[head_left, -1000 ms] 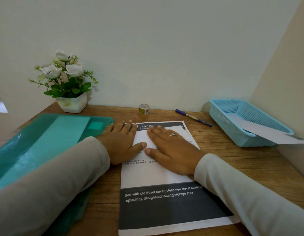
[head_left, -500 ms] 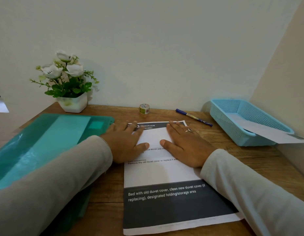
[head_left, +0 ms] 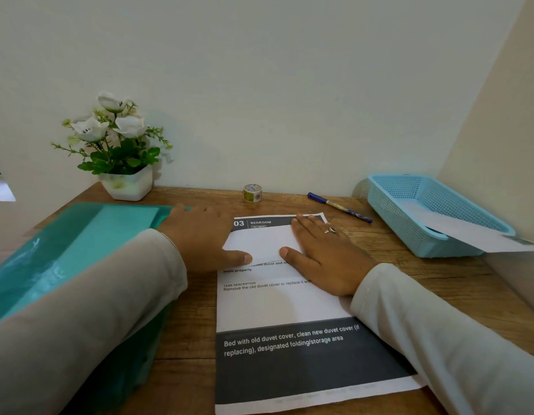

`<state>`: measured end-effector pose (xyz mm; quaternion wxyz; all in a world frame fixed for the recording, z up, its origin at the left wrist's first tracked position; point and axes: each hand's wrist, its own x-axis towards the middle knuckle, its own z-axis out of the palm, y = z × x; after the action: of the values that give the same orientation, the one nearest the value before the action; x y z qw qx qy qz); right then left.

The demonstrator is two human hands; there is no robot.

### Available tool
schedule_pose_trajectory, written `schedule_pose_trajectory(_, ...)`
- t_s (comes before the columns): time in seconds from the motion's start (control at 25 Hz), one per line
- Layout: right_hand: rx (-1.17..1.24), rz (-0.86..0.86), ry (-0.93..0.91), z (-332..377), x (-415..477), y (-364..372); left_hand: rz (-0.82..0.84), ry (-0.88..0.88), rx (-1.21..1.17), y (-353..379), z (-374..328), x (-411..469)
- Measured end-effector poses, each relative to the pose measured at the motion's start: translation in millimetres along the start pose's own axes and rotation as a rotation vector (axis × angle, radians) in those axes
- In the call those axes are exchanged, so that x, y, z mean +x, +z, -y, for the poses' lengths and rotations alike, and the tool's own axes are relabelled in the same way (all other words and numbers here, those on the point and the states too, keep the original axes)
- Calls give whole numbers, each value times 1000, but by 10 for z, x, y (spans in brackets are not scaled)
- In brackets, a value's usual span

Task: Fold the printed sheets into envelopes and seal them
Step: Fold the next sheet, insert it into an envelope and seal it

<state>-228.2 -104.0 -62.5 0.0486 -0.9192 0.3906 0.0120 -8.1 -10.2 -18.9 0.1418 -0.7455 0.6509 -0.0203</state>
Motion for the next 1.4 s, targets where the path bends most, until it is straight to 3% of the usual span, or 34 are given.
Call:
schedule_pose_trajectory(0.24, 25, -34, -13, -20, 8, 19, 0, 66, -382, 16, 149, 82)
schedule_pose_trajectory(0.4, 78, -106, -36, -42, -8, -19, -167, 57, -716, 59, 231, 91)
schedule_pose_trajectory(0.6, 243, -489, -175, 75, -89, -344, -528, 177, -983, -241, 189, -68)
schedule_pose_trajectory(0.76, 396, -660, -342, 370, -188, -677, -654, 372, -1158, -527, 55, -292)
schedule_pose_trajectory(1.04, 438, -711, -427, 526, -266, -817, -773, 415, -1259, -681, -12, -460)
schedule_pose_trajectory(1.4, 513, -633, -258, -28, -38, -615, -958, 183, -1415, -598, 386, -330)
